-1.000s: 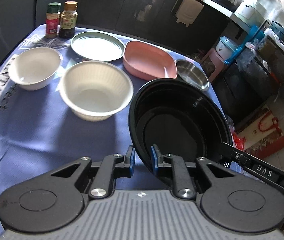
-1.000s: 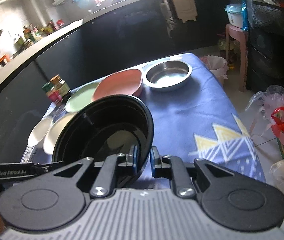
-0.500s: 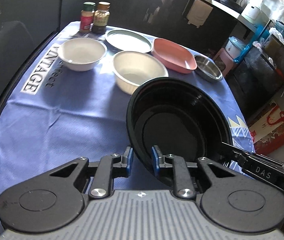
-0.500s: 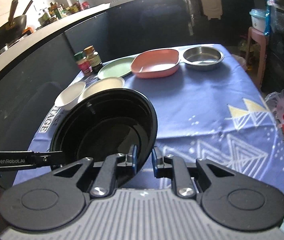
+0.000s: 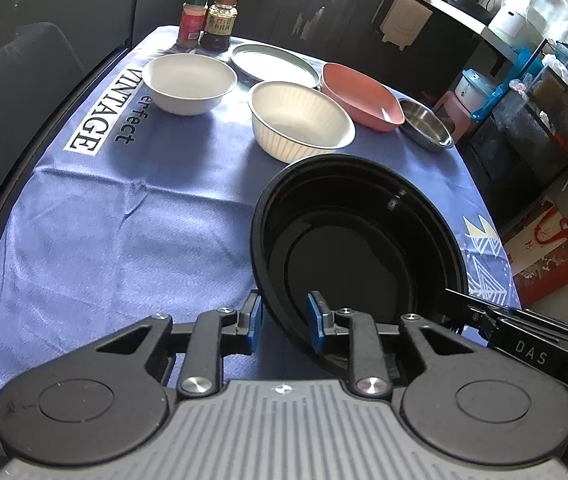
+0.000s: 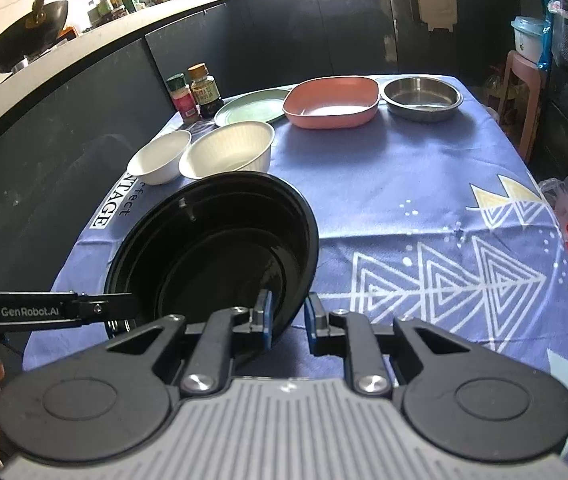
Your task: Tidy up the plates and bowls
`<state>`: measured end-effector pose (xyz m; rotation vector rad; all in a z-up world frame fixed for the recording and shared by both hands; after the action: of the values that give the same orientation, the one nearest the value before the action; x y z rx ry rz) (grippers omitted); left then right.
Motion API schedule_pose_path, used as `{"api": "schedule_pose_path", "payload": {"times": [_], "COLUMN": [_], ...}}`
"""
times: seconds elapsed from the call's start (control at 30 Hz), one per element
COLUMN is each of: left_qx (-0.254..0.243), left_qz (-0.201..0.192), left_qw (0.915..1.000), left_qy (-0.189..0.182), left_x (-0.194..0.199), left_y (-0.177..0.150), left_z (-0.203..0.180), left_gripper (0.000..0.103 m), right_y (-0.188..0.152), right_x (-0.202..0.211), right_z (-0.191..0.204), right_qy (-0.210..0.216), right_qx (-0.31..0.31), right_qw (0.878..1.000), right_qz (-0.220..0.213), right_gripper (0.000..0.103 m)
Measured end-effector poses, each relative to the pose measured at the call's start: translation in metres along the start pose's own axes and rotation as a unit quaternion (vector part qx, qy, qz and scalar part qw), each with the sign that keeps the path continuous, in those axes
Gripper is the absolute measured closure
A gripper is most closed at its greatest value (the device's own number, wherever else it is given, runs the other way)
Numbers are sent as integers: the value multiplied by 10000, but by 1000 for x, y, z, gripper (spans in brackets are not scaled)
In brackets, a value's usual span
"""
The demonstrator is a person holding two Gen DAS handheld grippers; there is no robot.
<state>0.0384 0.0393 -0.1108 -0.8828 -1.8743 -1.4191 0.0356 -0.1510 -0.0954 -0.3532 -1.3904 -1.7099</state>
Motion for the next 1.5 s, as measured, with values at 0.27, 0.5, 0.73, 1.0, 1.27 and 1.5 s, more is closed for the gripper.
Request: {"api": "schedule_pose_path", "payload": {"times": [0.27,0.5,0.73,1.0,1.27,1.5], "left_qx": [19,73,317,424,349,388], "left_qz": [38,2,-396,-1000,-969,-758], "left_qw": [10000,9999,9984,9919,9937,9953], "left_qy": [56,132,255,664,435,471], "left_x": [-2,-3,14,13,-11,-45], "left_y": [-2,2,17,69,99,118], "left_z": [2,5,20,25,10,10], "left_gripper": [78,66,49,47,47,49], "right_y": [-6,-3,16,66,103,125], "right_x": [-5,1,10,6,-29,-77], "right_z": [-2,-8,-22,-18,-24,-33], "right_qy": [57,-18,-124,-74,88,336], "right_qx": [-102,-181,-375,-305,-409,-669], "right_qw": [9998,9998,9989,9975,9977,9972], "right_qz": [166,24,-235,-628,-542,-44], "right_gripper": [76,53,45,38,38,42]}}
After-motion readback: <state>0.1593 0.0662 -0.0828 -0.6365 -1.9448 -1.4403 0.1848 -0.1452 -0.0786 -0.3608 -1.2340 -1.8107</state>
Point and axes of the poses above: each gripper's, at about its wrist camera, not at the fingertips, and x roughly against the way its jaws point, z to its left, y to its top, the point moved 8 cm from there along -x, roughly the way its jaws point, and after that the axes turned 6 degrees about y, right-handed, at the moved point
